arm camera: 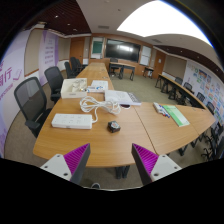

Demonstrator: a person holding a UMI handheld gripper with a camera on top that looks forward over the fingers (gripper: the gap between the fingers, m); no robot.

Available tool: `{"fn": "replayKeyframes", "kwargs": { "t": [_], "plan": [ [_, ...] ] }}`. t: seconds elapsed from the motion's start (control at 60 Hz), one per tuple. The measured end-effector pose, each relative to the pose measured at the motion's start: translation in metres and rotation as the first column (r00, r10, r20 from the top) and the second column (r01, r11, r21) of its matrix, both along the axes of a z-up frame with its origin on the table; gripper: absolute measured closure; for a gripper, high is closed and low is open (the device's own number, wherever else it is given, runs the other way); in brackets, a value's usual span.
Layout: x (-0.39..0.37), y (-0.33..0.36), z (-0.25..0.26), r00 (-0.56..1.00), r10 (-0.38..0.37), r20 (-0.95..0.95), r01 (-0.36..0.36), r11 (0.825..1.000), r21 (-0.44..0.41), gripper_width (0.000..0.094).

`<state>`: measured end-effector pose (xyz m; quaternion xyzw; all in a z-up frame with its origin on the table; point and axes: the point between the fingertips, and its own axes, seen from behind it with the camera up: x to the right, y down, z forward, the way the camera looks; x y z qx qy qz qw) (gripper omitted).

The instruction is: Unplug charger

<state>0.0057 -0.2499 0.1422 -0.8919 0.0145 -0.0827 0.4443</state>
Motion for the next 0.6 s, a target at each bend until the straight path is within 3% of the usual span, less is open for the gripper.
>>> {"fn": "replayKeyframes", "kwargs": {
  "t": [0.217,0.6],
  "plan": [
    [-0.015,-0.062,0.036,1.000,0.007,0.010,-0.007,1.000,0.030,0.0081],
    [-0.026,-0.085,0.058,0.999,0.032,0.035,-0.033,0.998,0.058,0.0084]
  ]
}}
